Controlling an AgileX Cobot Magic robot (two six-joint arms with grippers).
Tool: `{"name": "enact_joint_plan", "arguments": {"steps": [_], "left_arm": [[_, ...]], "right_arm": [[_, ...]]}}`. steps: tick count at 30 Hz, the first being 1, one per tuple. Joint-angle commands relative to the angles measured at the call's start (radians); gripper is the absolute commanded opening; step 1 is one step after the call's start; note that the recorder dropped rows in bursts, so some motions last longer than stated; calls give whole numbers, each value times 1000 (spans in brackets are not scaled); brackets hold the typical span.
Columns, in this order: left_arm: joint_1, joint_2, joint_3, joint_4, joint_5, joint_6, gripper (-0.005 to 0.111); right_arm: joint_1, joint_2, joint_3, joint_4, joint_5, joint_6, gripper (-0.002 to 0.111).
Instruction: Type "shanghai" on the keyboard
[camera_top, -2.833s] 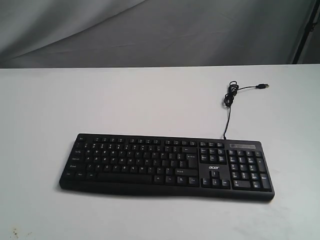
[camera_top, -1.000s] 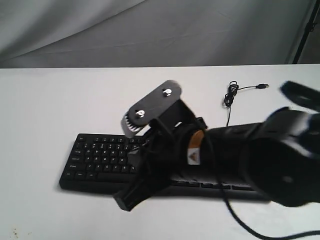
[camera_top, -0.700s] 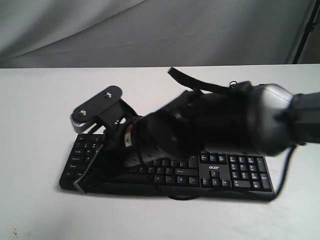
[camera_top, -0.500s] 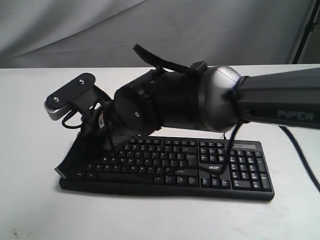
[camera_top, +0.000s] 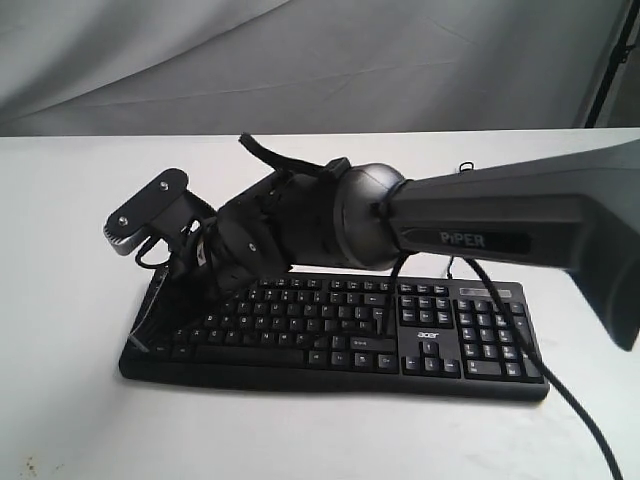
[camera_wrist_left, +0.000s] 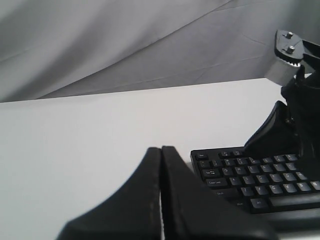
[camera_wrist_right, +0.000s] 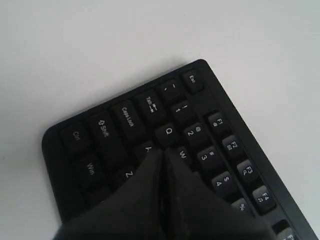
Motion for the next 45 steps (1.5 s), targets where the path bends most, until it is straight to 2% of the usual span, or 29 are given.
{"name": "enact_joint_plan", "arguments": {"steps": [1, 45], "left_arm": [[-4, -3, 4, 1, -3, -3, 0], [-4, -3, 4, 1, -3, -3, 0]], "right_arm": [[-5, 26, -8, -10, -45, -10, 0], [-15, 99, -8, 3, -107, -10, 0]]}}
